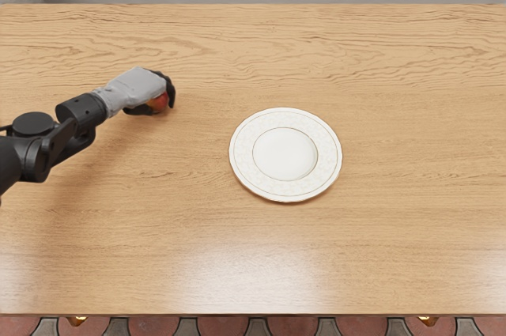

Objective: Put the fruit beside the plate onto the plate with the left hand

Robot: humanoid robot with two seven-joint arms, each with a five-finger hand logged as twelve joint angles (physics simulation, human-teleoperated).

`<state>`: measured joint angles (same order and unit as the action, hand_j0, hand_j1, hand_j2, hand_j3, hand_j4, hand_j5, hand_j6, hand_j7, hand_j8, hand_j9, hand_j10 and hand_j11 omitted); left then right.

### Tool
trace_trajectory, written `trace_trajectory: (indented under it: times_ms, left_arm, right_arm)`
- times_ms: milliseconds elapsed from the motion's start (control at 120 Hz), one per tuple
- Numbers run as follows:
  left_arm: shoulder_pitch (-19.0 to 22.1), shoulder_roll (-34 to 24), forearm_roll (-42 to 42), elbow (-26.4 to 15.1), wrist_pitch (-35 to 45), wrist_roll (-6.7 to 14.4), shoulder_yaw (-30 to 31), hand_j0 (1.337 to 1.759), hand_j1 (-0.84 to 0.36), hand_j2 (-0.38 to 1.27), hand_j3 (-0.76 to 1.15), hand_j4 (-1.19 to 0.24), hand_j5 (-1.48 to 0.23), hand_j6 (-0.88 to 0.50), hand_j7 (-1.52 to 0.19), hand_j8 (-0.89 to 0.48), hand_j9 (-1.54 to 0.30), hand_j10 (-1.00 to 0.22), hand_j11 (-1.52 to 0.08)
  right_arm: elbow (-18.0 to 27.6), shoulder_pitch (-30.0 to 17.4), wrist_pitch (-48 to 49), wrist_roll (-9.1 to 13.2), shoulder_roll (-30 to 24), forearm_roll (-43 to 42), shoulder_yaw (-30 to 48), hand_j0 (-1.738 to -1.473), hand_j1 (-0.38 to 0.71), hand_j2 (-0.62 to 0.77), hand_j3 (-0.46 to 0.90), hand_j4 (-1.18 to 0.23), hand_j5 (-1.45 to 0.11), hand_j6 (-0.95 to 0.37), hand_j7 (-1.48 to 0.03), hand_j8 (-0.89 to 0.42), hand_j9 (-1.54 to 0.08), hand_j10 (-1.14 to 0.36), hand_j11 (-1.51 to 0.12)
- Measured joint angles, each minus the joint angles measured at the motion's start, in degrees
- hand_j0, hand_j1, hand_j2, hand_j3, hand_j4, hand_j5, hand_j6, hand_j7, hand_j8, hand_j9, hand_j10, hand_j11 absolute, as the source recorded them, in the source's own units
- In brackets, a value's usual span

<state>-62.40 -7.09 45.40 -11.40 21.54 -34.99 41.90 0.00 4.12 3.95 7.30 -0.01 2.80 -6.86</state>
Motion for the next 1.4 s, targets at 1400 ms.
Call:
trace_trajectory:
  times_ms: [1400]
  left_arm:
    - [-11.51,3.69,-9.80,-33.79,-5.82,-0.01,-19.89,1.657,-0.55,0.31,0.00,-0.79,-1.05,-0.73,-1.04,-0.70,-1.04,-0.76,-1.04]
  right_arm:
    - [0.00,1.44,0.00,0.17,0.00,0.08,0.56,-1.658,-0.35,0.00,0.00,0.00,0.00,0.01,0.00,0.00,0.00,0.00,0.00]
